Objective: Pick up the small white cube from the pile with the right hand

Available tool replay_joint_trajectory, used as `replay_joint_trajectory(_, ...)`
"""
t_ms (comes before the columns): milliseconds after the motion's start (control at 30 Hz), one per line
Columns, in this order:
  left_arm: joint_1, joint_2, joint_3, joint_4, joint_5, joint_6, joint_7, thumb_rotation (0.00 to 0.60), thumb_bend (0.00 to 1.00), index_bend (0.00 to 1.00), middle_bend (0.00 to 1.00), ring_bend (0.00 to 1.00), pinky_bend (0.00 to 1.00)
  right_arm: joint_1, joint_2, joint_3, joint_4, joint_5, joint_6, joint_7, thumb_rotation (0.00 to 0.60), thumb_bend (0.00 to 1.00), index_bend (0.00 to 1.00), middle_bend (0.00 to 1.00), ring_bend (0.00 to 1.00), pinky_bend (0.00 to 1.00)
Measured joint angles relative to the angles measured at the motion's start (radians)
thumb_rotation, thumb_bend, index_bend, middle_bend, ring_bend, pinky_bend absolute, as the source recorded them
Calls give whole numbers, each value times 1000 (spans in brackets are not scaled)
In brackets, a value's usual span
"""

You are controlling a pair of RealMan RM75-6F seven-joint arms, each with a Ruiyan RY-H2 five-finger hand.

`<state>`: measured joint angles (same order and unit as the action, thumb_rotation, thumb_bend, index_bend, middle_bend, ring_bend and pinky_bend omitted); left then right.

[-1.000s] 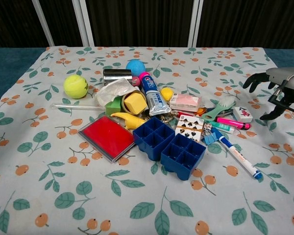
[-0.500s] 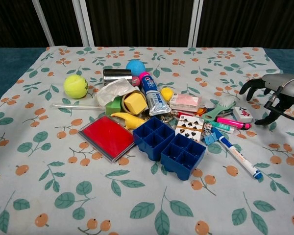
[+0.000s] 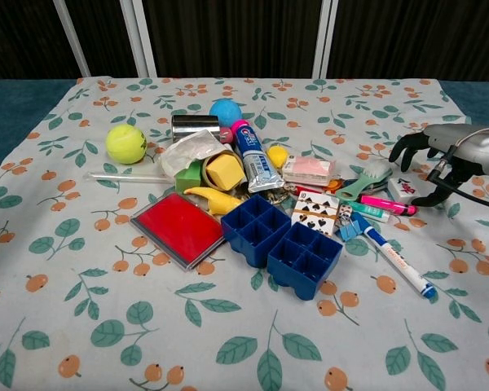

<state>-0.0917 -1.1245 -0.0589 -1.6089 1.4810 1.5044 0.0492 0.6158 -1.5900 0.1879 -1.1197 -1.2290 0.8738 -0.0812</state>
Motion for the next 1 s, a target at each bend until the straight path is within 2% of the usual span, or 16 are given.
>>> replay_joint_trajectory(567, -1, 2, -1, -2, -3, -3, -6, 600, 519, 8, 0, 28, 88, 10, -8, -3, 5, 18, -5, -6, 600, 299, 341, 406, 150, 222)
replay_joint_trajectory(800, 0, 4, -2, -5, -4, -3, -11, 600, 519, 8, 0, 28, 88, 14, -10, -5, 5, 20, -4, -9, 600, 312, 428, 492, 206, 222)
replay_joint_trajectory(1000, 0, 4, -3, -7, -7, -6, -16, 600, 519, 8, 0, 28, 88, 13, -8, -1, -1, 16, 9, 5, 600, 320, 450, 507, 218, 222)
